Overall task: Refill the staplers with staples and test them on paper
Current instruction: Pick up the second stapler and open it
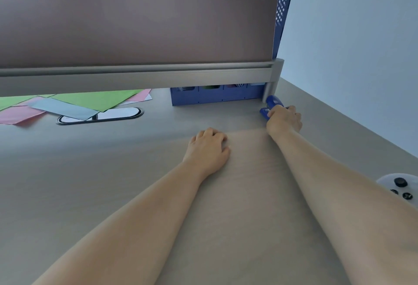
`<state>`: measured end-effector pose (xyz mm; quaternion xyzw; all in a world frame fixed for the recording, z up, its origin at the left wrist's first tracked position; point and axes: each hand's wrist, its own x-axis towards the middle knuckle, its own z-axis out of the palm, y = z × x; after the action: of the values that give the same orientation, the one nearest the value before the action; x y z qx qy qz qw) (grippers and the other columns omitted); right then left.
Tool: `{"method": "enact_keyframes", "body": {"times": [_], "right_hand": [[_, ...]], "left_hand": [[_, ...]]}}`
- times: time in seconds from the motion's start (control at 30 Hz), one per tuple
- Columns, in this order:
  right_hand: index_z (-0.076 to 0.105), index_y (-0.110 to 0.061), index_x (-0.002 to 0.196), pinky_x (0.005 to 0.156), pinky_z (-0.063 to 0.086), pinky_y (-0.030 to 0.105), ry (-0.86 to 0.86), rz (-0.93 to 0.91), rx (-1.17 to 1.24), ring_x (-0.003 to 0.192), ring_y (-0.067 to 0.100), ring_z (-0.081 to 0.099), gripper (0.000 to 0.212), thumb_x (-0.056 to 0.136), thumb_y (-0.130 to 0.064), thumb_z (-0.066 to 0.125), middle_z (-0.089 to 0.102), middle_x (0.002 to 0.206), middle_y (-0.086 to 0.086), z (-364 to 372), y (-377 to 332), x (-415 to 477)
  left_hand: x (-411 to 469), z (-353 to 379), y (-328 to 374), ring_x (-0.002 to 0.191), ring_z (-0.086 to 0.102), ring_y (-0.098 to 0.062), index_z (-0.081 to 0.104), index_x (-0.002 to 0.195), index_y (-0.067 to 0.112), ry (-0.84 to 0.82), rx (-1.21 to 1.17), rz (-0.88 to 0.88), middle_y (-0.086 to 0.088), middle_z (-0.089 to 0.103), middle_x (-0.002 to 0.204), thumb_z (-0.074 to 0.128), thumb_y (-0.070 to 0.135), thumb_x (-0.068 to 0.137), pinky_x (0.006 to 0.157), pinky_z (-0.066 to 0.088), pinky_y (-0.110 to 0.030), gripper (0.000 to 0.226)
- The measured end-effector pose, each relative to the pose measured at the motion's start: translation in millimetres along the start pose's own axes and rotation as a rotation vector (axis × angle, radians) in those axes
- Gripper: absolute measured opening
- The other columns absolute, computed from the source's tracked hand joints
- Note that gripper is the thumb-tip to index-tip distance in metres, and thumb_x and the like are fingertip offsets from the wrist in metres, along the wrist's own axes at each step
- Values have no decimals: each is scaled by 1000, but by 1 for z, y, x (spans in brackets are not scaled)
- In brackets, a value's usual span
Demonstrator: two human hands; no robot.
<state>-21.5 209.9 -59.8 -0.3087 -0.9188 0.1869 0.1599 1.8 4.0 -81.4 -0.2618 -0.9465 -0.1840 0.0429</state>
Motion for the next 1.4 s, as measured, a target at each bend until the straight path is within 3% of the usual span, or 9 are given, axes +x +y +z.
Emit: {"method": "enact_keyframes", "body": {"times": [0.17,0.3,0.43,0.53,0.7,0.8,1.03,1.3,1.4], "right_hand": [[62,-19,92,95,41,41,-6,-86,193,110,36,48,28,83,1,46,49,119,13,-4,-7,-24],[49,-25,64,78,40,31,-95,-291,355,94,29,51,39,80,9,40,48,103,7,-13,-7,-55],[43,-30,59,72,37,30,-179,-451,390,80,23,48,45,82,9,40,53,87,6,-35,-7,-106],[40,-29,60,71,36,31,-284,-536,412,72,19,43,44,81,10,42,48,71,-1,-49,-10,-151],[38,-28,65,66,38,25,-406,-636,424,71,16,41,40,84,7,45,46,75,-3,-57,-24,-223],[38,-29,68,68,41,28,-467,-687,422,73,16,44,38,84,4,48,53,84,4,-60,-38,-261],[40,-31,73,72,39,21,-577,-823,462,83,18,48,37,81,1,56,55,91,2,-51,-85,-335],[53,-19,105,82,43,24,-656,-915,410,90,16,53,29,82,-2,56,55,102,-3,-37,-128,-381],[55,-18,109,80,40,24,-639,-993,339,89,16,53,27,83,-14,61,56,99,-4,-34,-141,-392]], "left_hand": [[-1,-2,-1,129,39,-27,36,135,14,28,-126,-36,-8,42,140,43,22,89,110,29,-39,46],[-5,-14,-7,122,49,-24,40,130,8,140,-671,-199,-10,49,135,43,2,88,105,37,-34,43],[-33,-36,-8,111,49,-16,38,133,12,59,-994,-277,0,45,128,56,14,89,90,39,-28,48],[-73,-48,-12,104,55,-16,50,124,11,-15,-945,-219,-3,55,121,61,16,86,89,43,-28,39],[-151,-77,-29,80,56,-14,62,97,14,5,-760,-223,3,64,83,65,15,84,56,43,-13,13],[-198,-90,-44,80,57,-15,62,88,16,47,-666,-248,0,64,84,68,15,80,64,42,-17,10],[-287,-112,-85,73,53,-18,53,74,22,147,-419,-325,5,57,71,70,21,77,57,35,-16,18],[-342,-131,-125,87,62,-23,63,91,12,208,-388,-357,-5,67,92,71,22,77,80,49,-33,19],[-349,-129,-130,82,62,-20,65,93,10,249,-425,-348,-5,69,91,72,20,77,78,50,-31,21]]}}
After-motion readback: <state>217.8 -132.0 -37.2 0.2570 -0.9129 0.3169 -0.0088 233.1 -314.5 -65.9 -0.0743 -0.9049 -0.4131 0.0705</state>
